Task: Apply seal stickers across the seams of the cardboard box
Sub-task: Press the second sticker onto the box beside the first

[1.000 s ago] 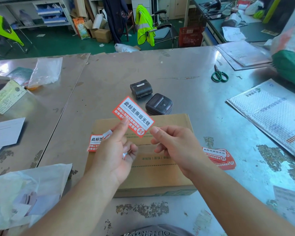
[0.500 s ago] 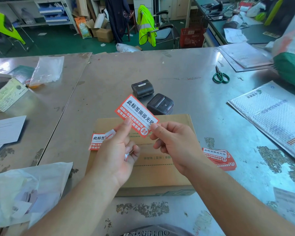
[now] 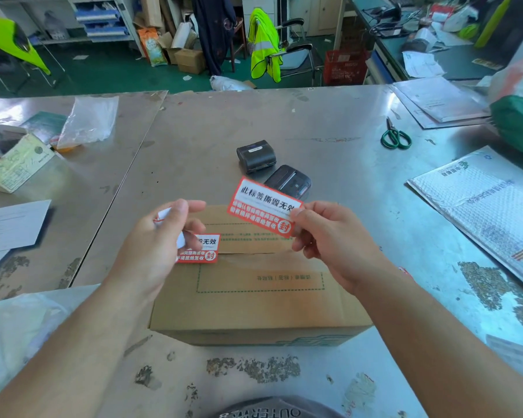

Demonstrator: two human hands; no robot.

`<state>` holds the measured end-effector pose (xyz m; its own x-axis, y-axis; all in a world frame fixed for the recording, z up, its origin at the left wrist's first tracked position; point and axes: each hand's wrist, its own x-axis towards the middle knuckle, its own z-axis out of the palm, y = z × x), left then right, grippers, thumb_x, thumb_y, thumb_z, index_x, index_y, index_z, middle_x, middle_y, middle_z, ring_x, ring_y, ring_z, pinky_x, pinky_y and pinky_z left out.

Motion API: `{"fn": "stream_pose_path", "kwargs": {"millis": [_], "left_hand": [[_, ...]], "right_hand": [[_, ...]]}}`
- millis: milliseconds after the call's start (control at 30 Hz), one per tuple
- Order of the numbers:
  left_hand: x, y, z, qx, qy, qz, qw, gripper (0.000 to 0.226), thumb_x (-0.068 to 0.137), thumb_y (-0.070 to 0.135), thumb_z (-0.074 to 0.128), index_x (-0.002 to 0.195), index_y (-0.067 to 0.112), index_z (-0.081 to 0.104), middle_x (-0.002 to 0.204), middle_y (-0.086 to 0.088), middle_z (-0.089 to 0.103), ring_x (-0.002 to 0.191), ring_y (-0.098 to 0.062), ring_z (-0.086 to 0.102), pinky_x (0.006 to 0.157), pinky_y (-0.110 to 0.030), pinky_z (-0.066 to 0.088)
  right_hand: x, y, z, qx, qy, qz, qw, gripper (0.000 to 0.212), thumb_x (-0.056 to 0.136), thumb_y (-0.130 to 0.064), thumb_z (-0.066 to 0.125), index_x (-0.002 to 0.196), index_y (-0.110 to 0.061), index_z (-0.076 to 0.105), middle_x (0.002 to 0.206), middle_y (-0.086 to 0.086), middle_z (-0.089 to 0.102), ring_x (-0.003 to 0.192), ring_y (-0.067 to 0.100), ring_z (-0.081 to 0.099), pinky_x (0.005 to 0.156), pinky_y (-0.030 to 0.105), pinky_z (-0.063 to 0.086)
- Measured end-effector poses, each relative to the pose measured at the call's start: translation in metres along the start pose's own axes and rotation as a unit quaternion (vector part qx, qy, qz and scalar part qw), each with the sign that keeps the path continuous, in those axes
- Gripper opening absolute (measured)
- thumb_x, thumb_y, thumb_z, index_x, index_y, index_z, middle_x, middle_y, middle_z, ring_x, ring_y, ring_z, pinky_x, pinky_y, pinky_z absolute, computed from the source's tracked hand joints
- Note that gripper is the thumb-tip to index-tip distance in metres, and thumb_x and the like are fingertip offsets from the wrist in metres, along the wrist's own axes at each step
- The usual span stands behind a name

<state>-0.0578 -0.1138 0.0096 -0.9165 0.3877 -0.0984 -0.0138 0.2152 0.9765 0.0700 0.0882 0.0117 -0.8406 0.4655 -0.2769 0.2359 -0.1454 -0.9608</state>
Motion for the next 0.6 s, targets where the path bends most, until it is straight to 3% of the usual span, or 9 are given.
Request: {"fn": "stream_pose_path", "kwargs": {"millis": [100, 133, 267, 367, 433, 600], "left_hand": [[-0.002, -0.004, -0.002, -0.004, -0.006, -0.007, 1.000, 0.031, 0.105, 0.027, 0.042, 0.096, 0.020, 0.071, 0.089, 0.001, 0.077, 0.084, -0.018, 0.073, 0.084, -0.032, 0.052], [-0.003, -0.005, -0.001, 0.012, -0.004, -0.007, 1.000, 0.030, 0.104, 0.026, 0.043, 0.095, 0.023, 0.072, 0.090, 0.004, 0.077, 0.083, -0.018, 0.072, 0.082, -0.031, 0.052], [-0.006, -0.006, 0.001, 0.114, 0.008, -0.028, 0.993, 0.026, 0.096, 0.036, 0.057, 0.077, 0.035, 0.074, 0.070, 0.017, 0.068, 0.057, -0.009, 0.051, 0.061, -0.030, 0.041], [-0.009, 0.000, 0.006, 0.161, -0.005, -0.064, 0.985, 0.035, 0.091, 0.044, 0.062, 0.062, 0.024, 0.067, 0.057, 0.020, 0.065, 0.048, -0.002, 0.046, 0.058, -0.030, 0.034], [-0.010, 0.004, 0.009, 0.174, -0.021, -0.075, 0.982, 0.033, 0.089, 0.043, 0.063, 0.066, 0.020, 0.066, 0.047, 0.017, 0.059, 0.040, 0.001, 0.045, 0.056, -0.029, 0.031], [-0.003, -0.003, 0.008, 0.186, -0.051, -0.088, 0.977, 0.038, 0.084, 0.049, 0.070, 0.066, 0.015, 0.067, 0.055, 0.014, 0.060, 0.037, -0.001, 0.037, 0.056, -0.029, 0.029]], "right_hand": [[0.004, -0.001, -0.006, -0.051, -0.074, 0.017, 0.996, 0.026, 0.098, -0.015, 0.056, 0.072, -0.014, 0.059, 0.064, -0.002, 0.061, 0.055, 0.014, 0.053, 0.053, 0.027, 0.037], [0.005, -0.002, -0.008, -0.065, -0.087, 0.023, 0.994, 0.026, 0.098, -0.015, 0.056, 0.072, -0.013, 0.059, 0.064, -0.001, 0.061, 0.054, 0.015, 0.053, 0.052, 0.027, 0.037], [0.009, -0.003, -0.012, -0.120, -0.125, 0.033, 0.984, 0.022, 0.098, -0.015, 0.055, 0.077, -0.010, 0.060, 0.060, -0.003, 0.061, 0.051, 0.014, 0.052, 0.049, 0.026, 0.037], [0.011, -0.003, -0.011, -0.159, -0.135, 0.039, 0.977, 0.022, 0.098, -0.016, 0.057, 0.077, -0.011, 0.060, 0.057, -0.005, 0.059, 0.049, 0.013, 0.050, 0.047, 0.025, 0.036], [0.013, -0.003, -0.010, -0.175, -0.136, 0.037, 0.974, 0.024, 0.098, -0.017, 0.057, 0.074, -0.012, 0.059, 0.056, -0.006, 0.057, 0.047, 0.011, 0.049, 0.046, 0.024, 0.036], [0.017, -0.005, -0.006, -0.178, -0.147, 0.037, 0.972, 0.022, 0.097, -0.017, 0.058, 0.076, -0.010, 0.059, 0.060, -0.003, 0.056, 0.047, 0.011, 0.049, 0.046, 0.024, 0.035]]}}
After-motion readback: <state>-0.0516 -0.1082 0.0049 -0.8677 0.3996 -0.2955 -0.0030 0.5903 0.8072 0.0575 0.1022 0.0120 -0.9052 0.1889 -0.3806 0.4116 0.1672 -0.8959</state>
